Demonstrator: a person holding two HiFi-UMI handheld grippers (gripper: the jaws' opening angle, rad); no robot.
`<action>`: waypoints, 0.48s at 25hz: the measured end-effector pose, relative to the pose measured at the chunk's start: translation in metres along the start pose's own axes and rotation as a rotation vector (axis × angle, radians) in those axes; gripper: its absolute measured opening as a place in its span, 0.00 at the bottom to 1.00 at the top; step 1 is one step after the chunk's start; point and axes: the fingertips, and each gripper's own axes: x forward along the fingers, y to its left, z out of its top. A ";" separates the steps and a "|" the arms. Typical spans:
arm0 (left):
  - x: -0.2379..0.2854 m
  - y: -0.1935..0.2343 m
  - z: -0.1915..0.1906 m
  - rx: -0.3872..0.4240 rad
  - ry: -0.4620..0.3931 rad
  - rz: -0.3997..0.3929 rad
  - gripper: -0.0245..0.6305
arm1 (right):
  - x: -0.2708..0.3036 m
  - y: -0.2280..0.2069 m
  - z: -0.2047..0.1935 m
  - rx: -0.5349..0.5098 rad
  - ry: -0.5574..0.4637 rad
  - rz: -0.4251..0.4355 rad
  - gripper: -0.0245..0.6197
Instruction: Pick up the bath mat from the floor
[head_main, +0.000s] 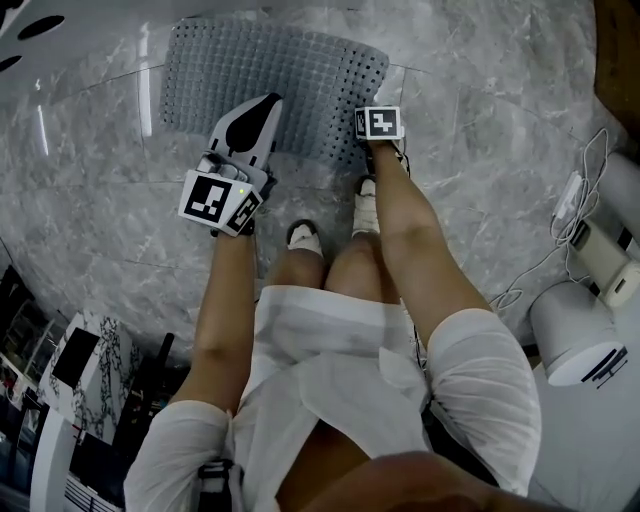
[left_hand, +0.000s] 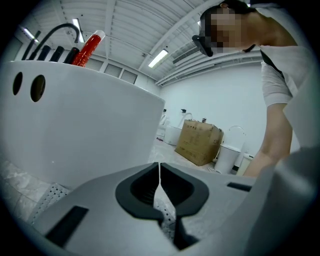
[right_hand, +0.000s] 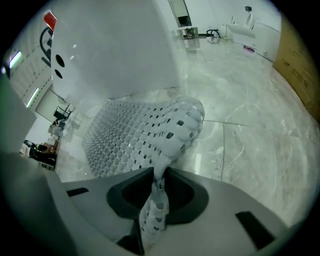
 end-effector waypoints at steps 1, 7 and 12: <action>-0.004 -0.003 0.008 -0.003 0.005 0.003 0.06 | -0.011 0.010 0.003 -0.004 -0.008 0.007 0.17; -0.032 -0.027 0.070 -0.034 0.007 0.026 0.06 | -0.092 0.065 0.027 -0.053 -0.024 0.036 0.16; -0.054 -0.045 0.131 -0.043 -0.004 0.035 0.06 | -0.157 0.107 0.049 -0.114 -0.017 0.032 0.15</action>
